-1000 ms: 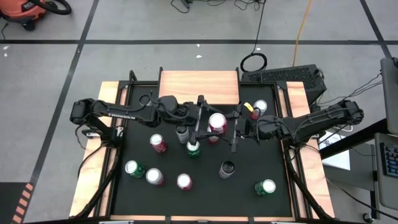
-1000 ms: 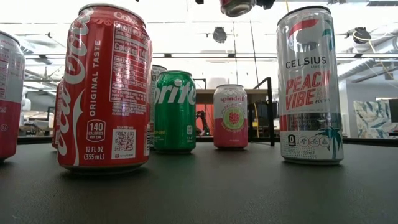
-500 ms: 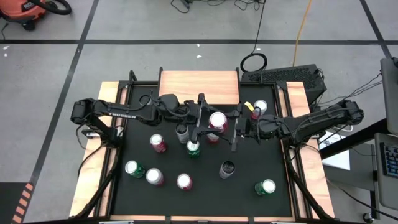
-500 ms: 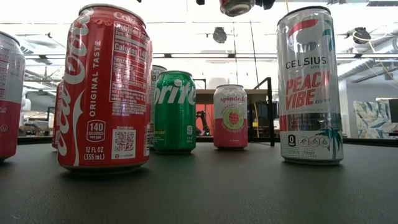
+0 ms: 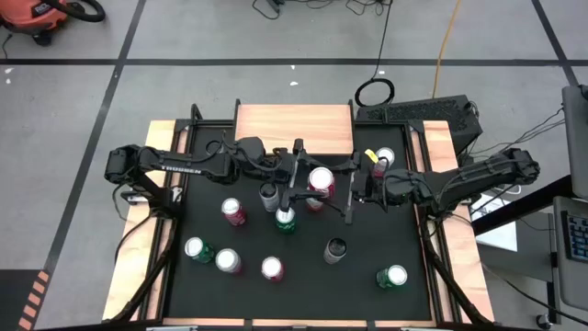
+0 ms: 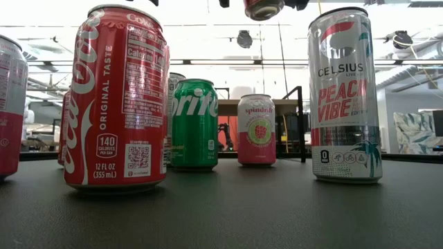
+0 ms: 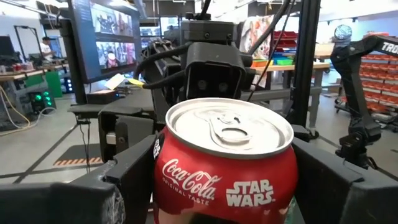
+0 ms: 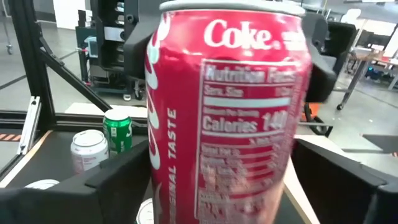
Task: Place canned beverage on shelf
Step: Put the top right red soda can on the shelf
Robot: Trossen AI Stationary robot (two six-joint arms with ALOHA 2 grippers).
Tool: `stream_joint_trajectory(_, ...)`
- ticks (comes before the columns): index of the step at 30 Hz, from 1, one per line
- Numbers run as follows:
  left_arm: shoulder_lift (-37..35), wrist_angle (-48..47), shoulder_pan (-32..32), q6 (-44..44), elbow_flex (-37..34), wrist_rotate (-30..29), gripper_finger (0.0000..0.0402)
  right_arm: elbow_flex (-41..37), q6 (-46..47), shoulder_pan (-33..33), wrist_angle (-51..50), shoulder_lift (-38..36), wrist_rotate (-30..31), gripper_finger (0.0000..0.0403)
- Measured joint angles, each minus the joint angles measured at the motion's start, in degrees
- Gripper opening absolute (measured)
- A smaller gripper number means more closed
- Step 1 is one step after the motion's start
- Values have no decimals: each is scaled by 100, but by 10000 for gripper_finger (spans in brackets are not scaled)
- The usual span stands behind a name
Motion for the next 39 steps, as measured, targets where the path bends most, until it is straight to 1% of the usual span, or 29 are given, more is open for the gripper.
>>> stream_joint_trajectory(2, -7, -29, 69, -2, 0, 59, 292, 0, 48, -2, -167, -69, 2, 369)
stream_joint_trajectory(5, -7, -27, 216, -6, 0, 314, 292, 0, 90, -2, -474, -195, 14, 371)
stream_joint_trajectory(9, -17, -30, 458, -51, 0, 464, 292, 0, 118, 0, -1168, -472, 55, 369)
stream_joint_trajectory(12, -18, -5, 727, -208, 0, 772, 292, 0, 311, -2, -1817, -745, 332, 368)
stream_joint_trajectory(14, -37, 9, 945, -278, 0, 934, 291, 0, 431, -2, -2289, -924, 328, 368)
stream_joint_trajectory(18, -48, 44, 1428, -299, 0, 1013, 291, -23, 648, -2, -3000, -1113, 300, 368)
stream_joint_trajectory(23, -48, -78, 1990, -296, 237, 1042, 291, -426, 669, -2, -3014, -1230, 293, 367)
stream_joint_trajectory(28, -48, -184, 2462, -299, 643, 1564, 291, -791, 520, -2, -2585, -1293, 282, 367)
stream_joint_trajectory(32, -46, -214, 2851, -298, 951, 1924, 291, -831, 316, -2, -2391, -1309, 280, 367)
stream_joint_trajectory(35, 67, -288, 3130, -292, 1209, 2018, 291, -831, 102, -2, -2302, -1325, 280, 367)
stream_joint_trajectory(39, 536, -344, 3398, -325, 1604, 2211, 291, -831, -149, -2, -2109, -1325, 284, 367)
